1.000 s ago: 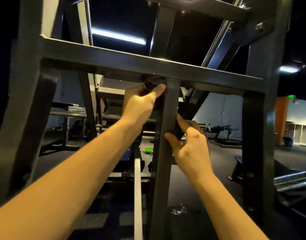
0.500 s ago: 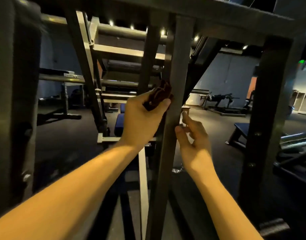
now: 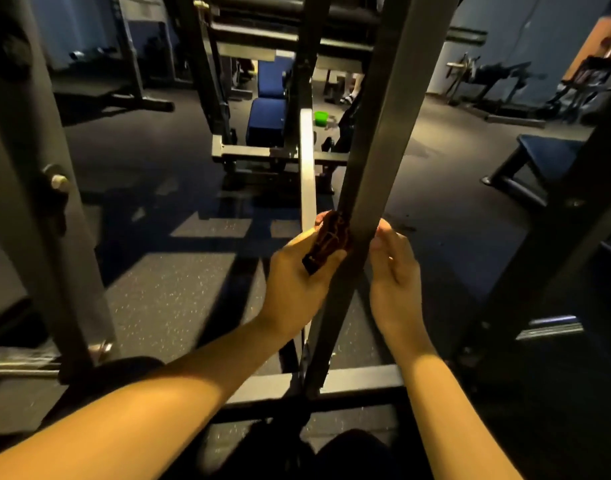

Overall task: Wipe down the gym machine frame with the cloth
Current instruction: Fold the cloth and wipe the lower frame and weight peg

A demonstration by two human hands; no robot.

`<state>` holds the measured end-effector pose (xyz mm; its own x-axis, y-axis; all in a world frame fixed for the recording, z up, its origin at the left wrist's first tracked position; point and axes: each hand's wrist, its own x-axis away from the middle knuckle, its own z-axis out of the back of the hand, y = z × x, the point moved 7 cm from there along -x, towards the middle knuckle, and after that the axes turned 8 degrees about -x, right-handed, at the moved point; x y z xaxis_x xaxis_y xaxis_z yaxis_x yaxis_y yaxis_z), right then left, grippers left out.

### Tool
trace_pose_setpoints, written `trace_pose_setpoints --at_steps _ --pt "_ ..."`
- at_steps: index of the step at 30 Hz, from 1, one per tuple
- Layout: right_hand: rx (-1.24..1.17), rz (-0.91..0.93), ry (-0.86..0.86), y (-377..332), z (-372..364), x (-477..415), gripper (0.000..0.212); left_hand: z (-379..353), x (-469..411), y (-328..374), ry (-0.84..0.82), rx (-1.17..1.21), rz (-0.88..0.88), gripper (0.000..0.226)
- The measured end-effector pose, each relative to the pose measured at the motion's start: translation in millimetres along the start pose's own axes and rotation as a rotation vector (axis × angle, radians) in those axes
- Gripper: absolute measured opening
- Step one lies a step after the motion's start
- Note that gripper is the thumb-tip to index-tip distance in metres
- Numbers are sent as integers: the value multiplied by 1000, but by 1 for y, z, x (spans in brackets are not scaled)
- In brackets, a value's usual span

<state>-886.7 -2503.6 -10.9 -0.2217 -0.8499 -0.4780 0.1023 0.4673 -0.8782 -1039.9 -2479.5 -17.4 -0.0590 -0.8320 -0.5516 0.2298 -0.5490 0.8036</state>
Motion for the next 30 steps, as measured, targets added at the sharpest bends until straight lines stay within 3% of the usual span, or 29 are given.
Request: trace_pose_setpoints --at_steps 6,10,14,19,23,26,28,30 --pt "23 -117 -4 72 1 42 28 -25 61 -87 -96 -16 227 22" --pt "93 -142 -50 115 -2 59 40 -38 98 -143 -160 -85 330 15" --pt "99 -210 -42 144 -8 75 33 -50 125 -184 -213 -112 514 16" --pt "162 -380 -44 181 0 88 31 -59 146 -215 -396 -186 717 17" --pt "251 -746 128 195 22 121 29 -46 138 -211 -581 -398 660 22" --pt "-144 -1099 188 197 15 158 21 -33 141 -187 -650 -440 541 27" --pt "-356 -1192 147 191 8 169 38 -27 146 -164 -641 -387 422 34" --pt "-547 -1215 113 184 2 173 40 -27 150 -142 -664 -396 303 40"
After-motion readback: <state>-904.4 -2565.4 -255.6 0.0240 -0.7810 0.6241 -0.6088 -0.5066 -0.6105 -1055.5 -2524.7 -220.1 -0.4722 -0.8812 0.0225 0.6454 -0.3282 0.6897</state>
